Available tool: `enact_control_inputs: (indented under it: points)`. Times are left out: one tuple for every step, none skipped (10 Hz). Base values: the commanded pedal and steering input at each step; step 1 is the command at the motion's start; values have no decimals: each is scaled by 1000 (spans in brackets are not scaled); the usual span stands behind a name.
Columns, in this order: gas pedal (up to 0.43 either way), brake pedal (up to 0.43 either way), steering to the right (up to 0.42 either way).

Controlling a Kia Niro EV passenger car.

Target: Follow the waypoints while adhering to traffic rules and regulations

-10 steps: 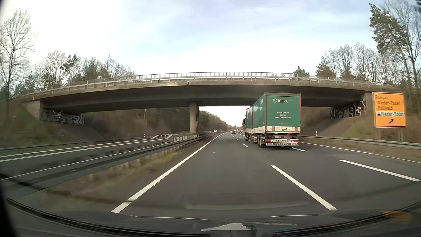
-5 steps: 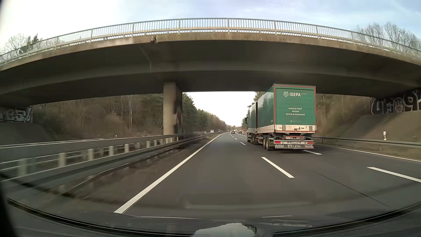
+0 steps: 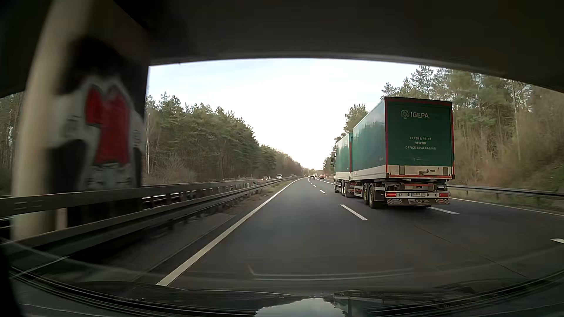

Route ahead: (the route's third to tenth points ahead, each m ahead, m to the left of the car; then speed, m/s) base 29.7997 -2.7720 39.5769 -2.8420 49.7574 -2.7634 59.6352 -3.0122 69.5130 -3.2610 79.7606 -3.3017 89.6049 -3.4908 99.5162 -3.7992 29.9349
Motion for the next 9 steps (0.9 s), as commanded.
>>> enact_control_inputs:
  points:
    - [319, 0, 0]
    - [319, 0, 0]
    - [319, 0, 0]
    - [319, 0, 0]
    - [319, 0, -1]
    - [319, 0, -1]
    - [319, 0, -1]
    - [319, 0, -1]
    - [319, 0, -1]
